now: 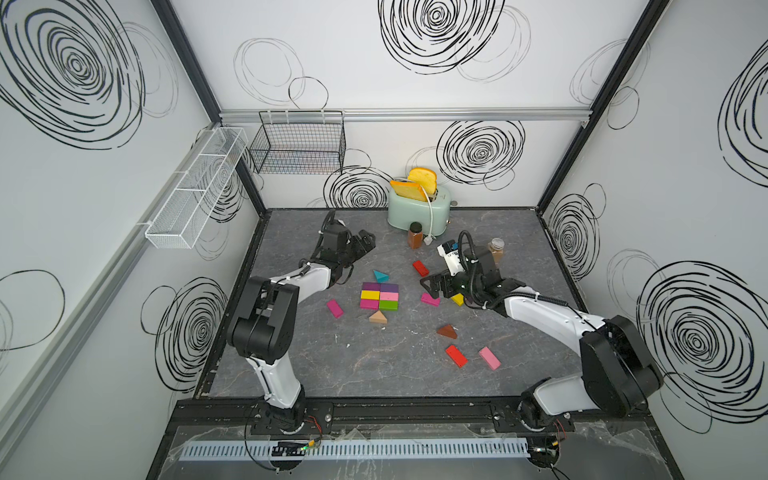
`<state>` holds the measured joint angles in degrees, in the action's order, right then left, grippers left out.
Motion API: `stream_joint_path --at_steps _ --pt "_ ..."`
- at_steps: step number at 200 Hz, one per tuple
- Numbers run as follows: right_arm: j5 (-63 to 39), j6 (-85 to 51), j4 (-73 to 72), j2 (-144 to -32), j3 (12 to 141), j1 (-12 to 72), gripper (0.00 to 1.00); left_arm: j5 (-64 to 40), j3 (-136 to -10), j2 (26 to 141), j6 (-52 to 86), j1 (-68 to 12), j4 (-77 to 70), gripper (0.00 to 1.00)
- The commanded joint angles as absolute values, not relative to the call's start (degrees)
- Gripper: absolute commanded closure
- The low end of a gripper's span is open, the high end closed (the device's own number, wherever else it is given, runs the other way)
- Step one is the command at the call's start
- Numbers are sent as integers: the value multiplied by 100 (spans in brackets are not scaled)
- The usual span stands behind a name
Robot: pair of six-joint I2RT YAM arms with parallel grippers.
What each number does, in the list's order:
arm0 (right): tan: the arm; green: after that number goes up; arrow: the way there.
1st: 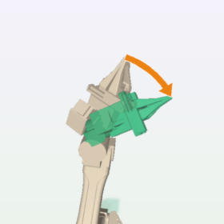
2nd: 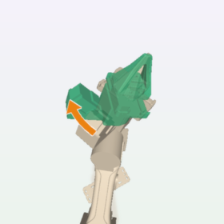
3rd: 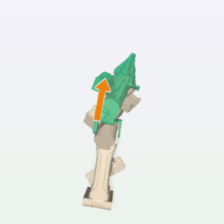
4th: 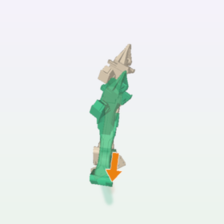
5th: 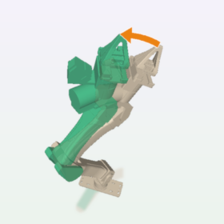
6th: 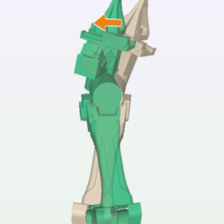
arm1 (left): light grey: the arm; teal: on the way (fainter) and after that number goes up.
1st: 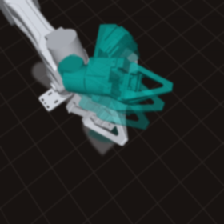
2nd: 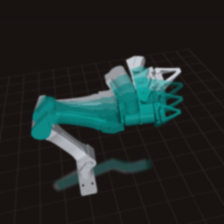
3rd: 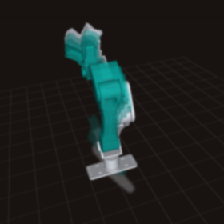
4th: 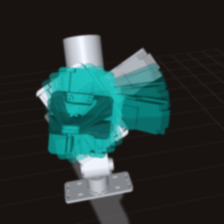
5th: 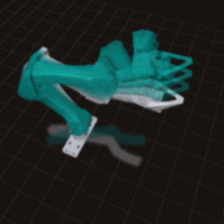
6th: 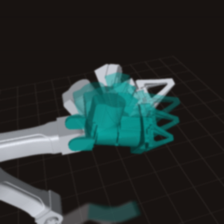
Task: Assemble a piece of candy with building blocks
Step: Adjust the building blocks at the center of the board, then adjust the building block at the center of the board.
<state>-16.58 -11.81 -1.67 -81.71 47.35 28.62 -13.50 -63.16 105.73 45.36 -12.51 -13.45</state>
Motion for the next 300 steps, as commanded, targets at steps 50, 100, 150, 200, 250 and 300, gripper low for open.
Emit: stream_joint_path --at_steps 50,100,150,200,250,300 --pt "-1571 -985 88 -8058 4735 2781 1 -2159 -6990 11535 3885 -1370 -582 6" --pt "-1582 -1005 67 -8139 4701 2767 0 -2415 -7014 11731 3883 -1462 -784 6" --pt "-1571 -1002 37 -8156 4671 2767 0 -2452 -6969 11742 3876 -1591 -858 7" --pt "-1573 -1001 -9 -8134 4600 2760 0 -2461 -6943 11683 3867 -1676 -774 8" --pt "-1578 -999 -22 -8110 4587 2750 0 -2443 -6820 11567 3901 -1736 -776 9" --pt "-1556 -990 4 -8034 4579 2749 0 -2419 -6829 11471 3924 -1767 -661 11"
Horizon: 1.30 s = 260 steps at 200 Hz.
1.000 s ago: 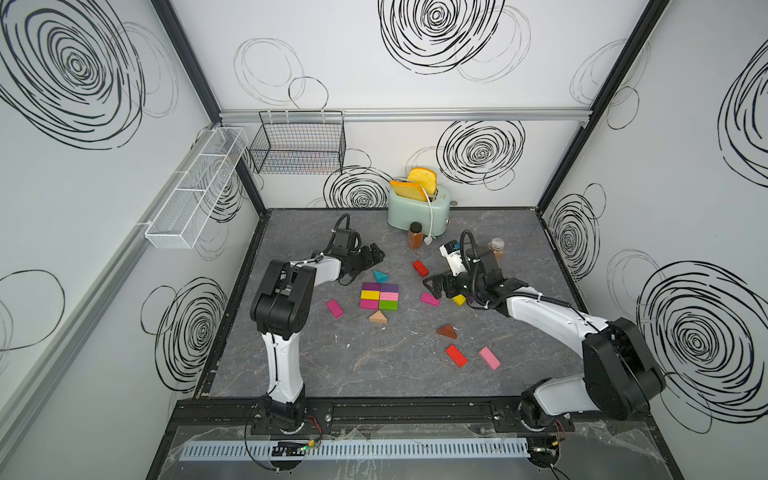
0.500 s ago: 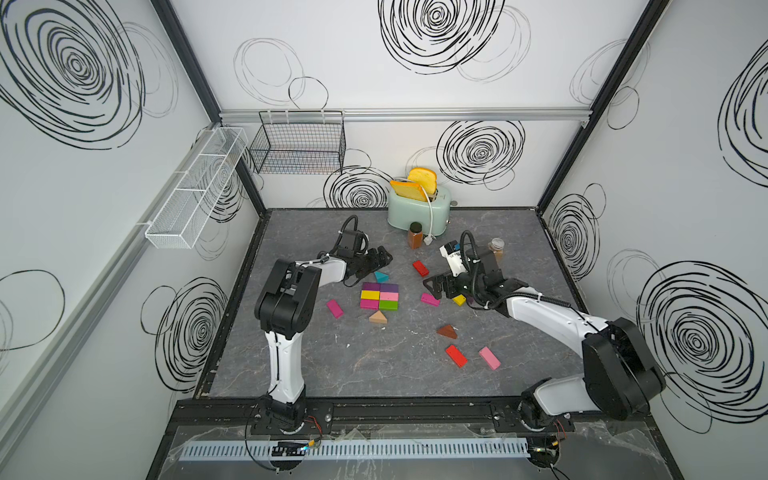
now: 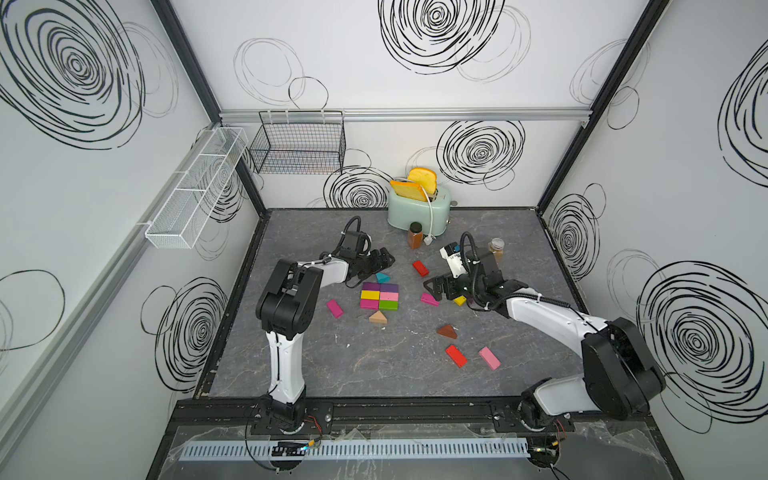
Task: Assemble a piece of candy with building blocks
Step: Adjust the building block at the center of the board, then move the building block to the center of the board.
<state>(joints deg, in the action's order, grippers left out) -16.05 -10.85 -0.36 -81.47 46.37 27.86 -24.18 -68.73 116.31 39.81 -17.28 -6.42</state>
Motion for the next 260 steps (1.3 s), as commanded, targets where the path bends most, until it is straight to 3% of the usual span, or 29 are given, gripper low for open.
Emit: stream_joint_path --at_steps 1,78,101,107,133,173,234,260 --pt "-1556 -987 2 -8038 4579 2745 0 -2418 -6829 11470 3922 -1767 -660 11" --pt "-1374 -883 201 -7910 4608 2725 0 -2301 -7078 11190 3799 -1662 -299 10" --pt "-1170 -726 496 -8015 4816 2680 1 -1941 -7330 10593 3308 -1567 515 0" --pt "-1116 -647 596 -8077 4922 2672 1 -1814 -7335 10334 3142 -1577 801 2" --pt "-885 -304 1041 -8748 5607 2667 1 -1599 -6807 8997 2707 -1553 1627 2" --pt "-837 -35 1483 -10154 6889 2686 0 -2013 -5330 7310 2713 -1353 1703 2" --pt "-635 186 1973 -11565 8240 2689 3 -2498 -4777 7085 2848 -1380 1182 2" --pt "-780 243 1983 -11917 8444 2739 10 -2583 -4656 7076 2922 -1378 914 2"
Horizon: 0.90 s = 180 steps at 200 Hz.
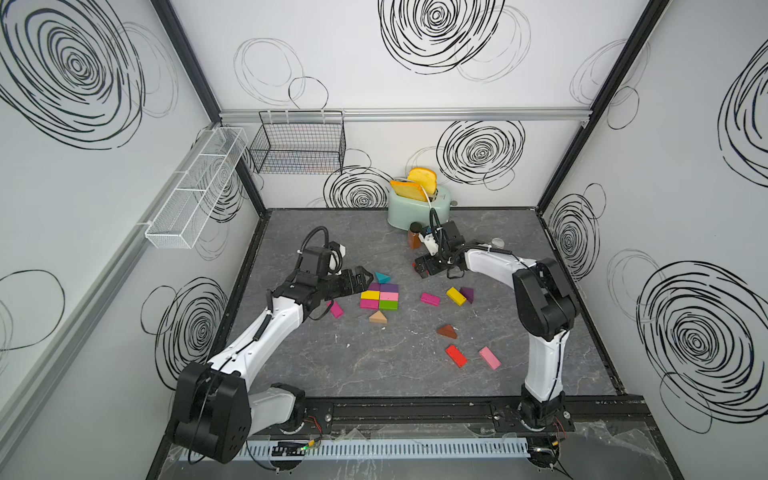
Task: Assemble a piece of candy with building blocks
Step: Move the building block to the center of the board.
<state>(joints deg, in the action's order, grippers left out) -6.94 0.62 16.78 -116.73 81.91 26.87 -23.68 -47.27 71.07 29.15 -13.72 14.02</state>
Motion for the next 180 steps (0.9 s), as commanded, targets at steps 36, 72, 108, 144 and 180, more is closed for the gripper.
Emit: stream_joint_path --at_steps 36,72,108,144,180 --pt "-773 439 2139 -12375 8871 2771 22 -2768 -4431 7163 3133 -1363 573 2" --pt "-557 872 2603 -12769 9324 2914 37 -2847 -4377 7281 3208 -1362 398 2" --pt "-346 1235 2729 -12822 9359 3055 70 -2925 -4422 7280 3234 -1351 359 2" --pt "-72 1731 3121 -12664 9310 3152 77 -3063 -4325 7190 3291 -1335 264 2" --pt "332 2058 3202 -11952 8592 3146 76 -3272 -4111 7089 3457 -1360 -63 2"
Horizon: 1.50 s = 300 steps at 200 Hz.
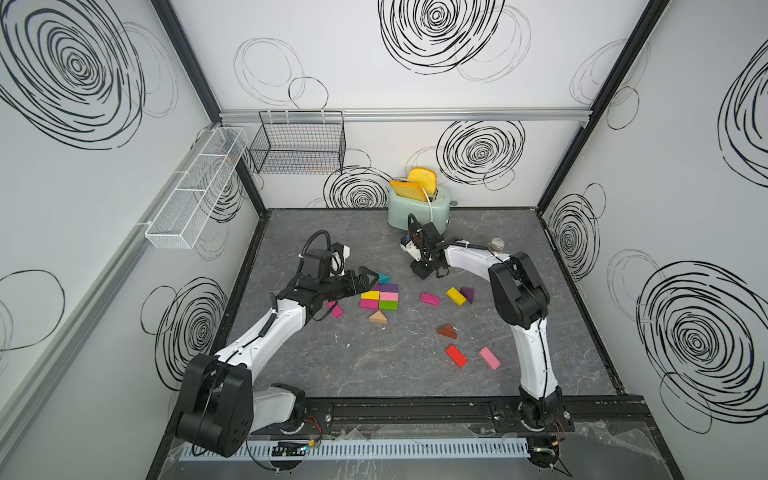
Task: Assemble a piece of candy with building blocks
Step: Move the building block to the center of the board, then pick up the building block from the center of the board.
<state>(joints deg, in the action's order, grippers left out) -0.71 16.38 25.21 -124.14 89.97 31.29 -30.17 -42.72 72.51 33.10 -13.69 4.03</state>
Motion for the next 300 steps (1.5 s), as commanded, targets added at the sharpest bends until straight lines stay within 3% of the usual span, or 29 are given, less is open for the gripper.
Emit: stream_joint_path --at_steps 1,118,152,176,190,224,300 --pt "346 2066 3223 -11944 8585 3146 76 -3275 -4103 7086 3460 -1361 -71 2" --pt "-425 2522 2923 -11065 7383 3353 70 -3444 -4017 6994 3542 -1656 -236 2" --pt "-303 2377 2874 -10965 7388 3275 54 -3423 -3999 6998 3518 -1666 -237 2" --pt "-166 2087 2887 -10547 7313 3187 34 -3441 -3999 6996 3494 -1648 -224 2" --pt "-119 1782 2893 -10195 7179 3102 28 -3480 -3999 6969 3489 -1650 -211 2" --pt "-287 1380 2889 -9659 6546 2684 29 -3520 -3925 6913 3472 -1687 -219 2" --pt "-211 1538 3234 -10318 6745 2515 38 -3511 -3911 6820 3507 -1696 -169 2"
